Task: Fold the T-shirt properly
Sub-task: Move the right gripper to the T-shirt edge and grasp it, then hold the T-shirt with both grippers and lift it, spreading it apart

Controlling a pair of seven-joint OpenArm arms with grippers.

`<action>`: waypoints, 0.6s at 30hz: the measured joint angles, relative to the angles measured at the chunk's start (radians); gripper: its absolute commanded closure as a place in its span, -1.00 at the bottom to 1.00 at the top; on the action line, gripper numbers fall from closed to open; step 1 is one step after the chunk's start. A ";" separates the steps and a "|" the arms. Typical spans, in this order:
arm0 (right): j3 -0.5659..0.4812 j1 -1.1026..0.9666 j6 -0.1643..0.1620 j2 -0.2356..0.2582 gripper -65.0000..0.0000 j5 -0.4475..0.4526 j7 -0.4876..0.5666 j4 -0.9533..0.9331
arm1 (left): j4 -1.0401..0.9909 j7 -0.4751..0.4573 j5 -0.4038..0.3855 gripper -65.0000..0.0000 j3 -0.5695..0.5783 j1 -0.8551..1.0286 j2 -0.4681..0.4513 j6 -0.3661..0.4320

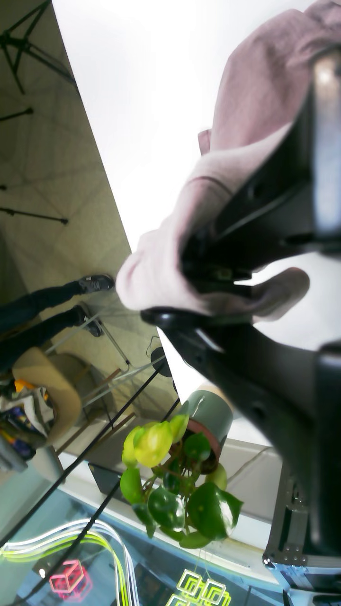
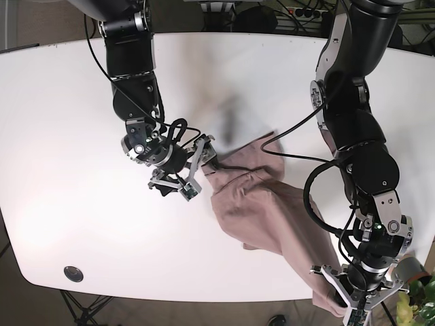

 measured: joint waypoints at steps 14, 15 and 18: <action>-0.005 0.040 -0.012 -0.002 -0.57 0.001 0.157 -0.210 | 0.000 -0.001 0.000 1.00 0.002 0.000 0.002 0.002; -0.003 0.047 -0.012 -0.009 -0.57 0.000 0.164 -0.230 | 0.000 -0.001 0.000 1.00 0.002 -0.001 0.002 0.002; -0.002 0.063 -0.016 -0.023 -0.54 0.001 0.195 -0.278 | 0.000 -0.001 0.000 1.00 0.004 -0.001 0.003 0.002</action>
